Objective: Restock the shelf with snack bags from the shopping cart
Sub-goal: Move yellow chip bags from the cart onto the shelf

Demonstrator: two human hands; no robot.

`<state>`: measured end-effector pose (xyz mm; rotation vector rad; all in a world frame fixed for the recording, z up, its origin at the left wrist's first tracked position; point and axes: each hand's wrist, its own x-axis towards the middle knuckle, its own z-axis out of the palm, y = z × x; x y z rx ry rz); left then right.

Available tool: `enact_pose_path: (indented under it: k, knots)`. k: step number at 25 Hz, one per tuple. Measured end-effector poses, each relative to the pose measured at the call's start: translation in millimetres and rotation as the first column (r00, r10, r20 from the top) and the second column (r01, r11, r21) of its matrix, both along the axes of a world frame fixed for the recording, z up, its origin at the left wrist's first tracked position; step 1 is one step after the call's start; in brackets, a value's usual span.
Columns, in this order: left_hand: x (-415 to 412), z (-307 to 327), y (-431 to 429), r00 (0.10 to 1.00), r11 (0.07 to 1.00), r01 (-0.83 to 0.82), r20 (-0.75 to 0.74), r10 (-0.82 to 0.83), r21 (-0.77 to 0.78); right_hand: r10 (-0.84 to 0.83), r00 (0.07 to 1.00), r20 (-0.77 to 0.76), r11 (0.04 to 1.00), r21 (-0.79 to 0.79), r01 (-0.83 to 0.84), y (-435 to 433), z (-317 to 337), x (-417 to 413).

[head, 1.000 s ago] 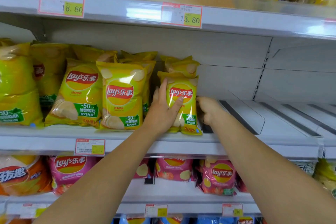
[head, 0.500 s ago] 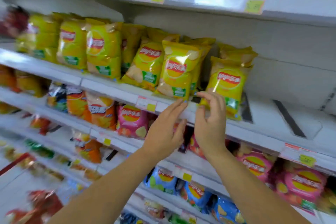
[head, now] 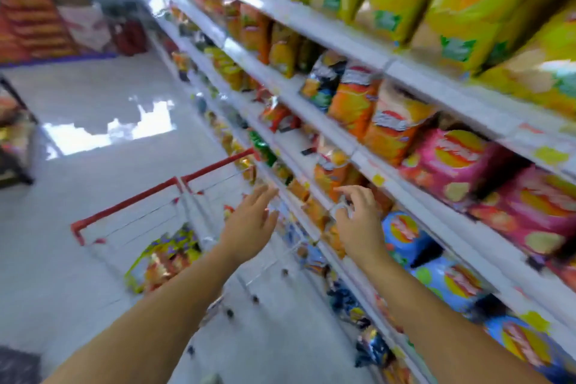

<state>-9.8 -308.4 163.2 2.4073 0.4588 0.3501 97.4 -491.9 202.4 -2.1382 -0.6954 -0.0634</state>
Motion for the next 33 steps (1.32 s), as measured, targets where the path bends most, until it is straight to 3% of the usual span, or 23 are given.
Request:
enact_pose_path:
  k: [4, 8, 14, 19, 21, 23, 25, 28, 30, 33]
  knots:
    - [-49, -62, 113, 0.968, 0.978, -0.187, -0.187, 0.167, -0.090, 0.072, 0.970, -0.231, 0.985, -0.135, -0.105, 112, -67, -8]
    - [-93, -117, 186, 0.880, 0.899, -0.402, -0.346, 0.326, -0.173, 0.017, 0.908, -0.418, 0.957, -0.255, -0.135, 185, -130, -21]
    - [-142, -197, 230, 0.696, 0.710, -0.644, -0.602, 0.391, -0.284, -0.007, 0.707, -0.708, 0.848, -0.379, -0.371, 253, -214, -41]
    - [-168, -253, 220, 0.587, 0.536, -0.769, -0.717, 0.377, -0.348, -0.055, 0.494, -0.868, 0.629, -0.414, -0.658, 306, -294, -88]
    - [-173, -271, 210, 0.559, 0.430, -0.812, -0.737, 0.379, -0.395, -0.131, 0.398, -0.908, 0.640, -0.384, -0.666, 320, -329, -119]
    - [-175, -285, 202, 0.548, 0.350, -0.831, -0.746, 0.379, -0.433, -0.221, 0.313, -0.924, 0.724, -0.370, -0.583, 330, -354, -147]
    - [-176, -294, 200, 0.550, 0.323, -0.832, -0.745, 0.376, -0.452, -0.289, 0.347, -0.892, 0.730, -0.440, -0.523, 337, -372, -161]
    - [-173, -294, 204, 0.563, 0.260, -0.826, -0.753, 0.342, -0.500, -0.339, 0.440, -0.832, 0.636, -0.547, -0.544, 334, -382, -142]
    - [-167, -286, 207, 0.618, 0.293, -0.783, -0.738, 0.271, -0.549, -0.301, 0.402, -0.865, 0.627, -0.497, -0.599, 326, -374, -106]
    - [-153, -275, 217, 0.709, 0.418, -0.678, -0.688, 0.156, -0.604, -0.161, 0.294, -0.942, 0.703, -0.319, -0.636, 320, -343, -48]
